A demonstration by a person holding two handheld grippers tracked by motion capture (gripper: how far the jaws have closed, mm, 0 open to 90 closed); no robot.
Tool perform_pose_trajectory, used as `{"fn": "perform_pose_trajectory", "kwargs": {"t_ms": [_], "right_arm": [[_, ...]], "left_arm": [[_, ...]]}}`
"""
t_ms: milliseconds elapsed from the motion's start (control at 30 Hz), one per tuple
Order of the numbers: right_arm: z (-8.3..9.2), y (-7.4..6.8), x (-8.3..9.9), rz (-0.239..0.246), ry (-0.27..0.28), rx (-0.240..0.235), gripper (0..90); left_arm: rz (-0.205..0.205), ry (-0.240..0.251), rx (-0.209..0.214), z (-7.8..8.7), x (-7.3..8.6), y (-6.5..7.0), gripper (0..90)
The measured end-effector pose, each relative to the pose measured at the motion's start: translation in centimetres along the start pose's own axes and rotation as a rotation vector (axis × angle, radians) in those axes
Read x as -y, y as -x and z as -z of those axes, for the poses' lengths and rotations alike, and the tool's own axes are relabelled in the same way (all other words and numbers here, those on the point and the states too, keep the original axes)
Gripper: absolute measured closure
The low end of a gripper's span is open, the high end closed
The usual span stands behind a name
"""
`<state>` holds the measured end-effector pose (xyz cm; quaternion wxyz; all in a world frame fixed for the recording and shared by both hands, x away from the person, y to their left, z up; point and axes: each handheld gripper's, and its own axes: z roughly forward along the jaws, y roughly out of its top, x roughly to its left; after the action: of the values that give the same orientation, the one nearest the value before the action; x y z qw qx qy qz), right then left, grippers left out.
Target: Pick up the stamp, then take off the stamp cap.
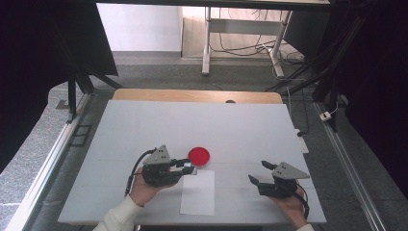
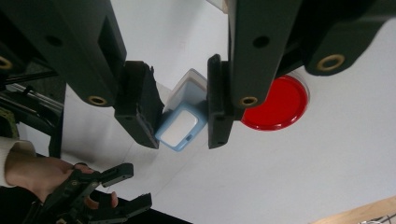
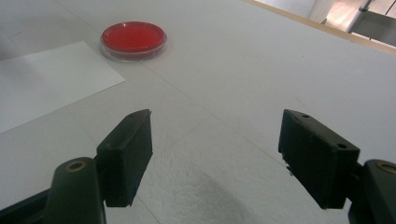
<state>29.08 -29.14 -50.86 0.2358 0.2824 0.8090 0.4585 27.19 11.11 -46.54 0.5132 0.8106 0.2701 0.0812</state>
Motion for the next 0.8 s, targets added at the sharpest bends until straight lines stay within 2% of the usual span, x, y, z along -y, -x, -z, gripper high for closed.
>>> {"fn": "perform_pose_trajectory", "kwargs": {"t_ms": [333, 800], "right_arm": [[0.07, -0.02, 0.00, 0.005, 0.007, -0.002, 25.3], [0.05, -0.39, -0.28, 0.001, 0.013, 0.011, 25.0]], "left_arm": [[-0.003, -0.002, -0.021, -1.05, -0.35, 0.35, 66.4], [0.017, 0.017, -0.018, -1.07, -0.43, -0.13, 66.4]]}}
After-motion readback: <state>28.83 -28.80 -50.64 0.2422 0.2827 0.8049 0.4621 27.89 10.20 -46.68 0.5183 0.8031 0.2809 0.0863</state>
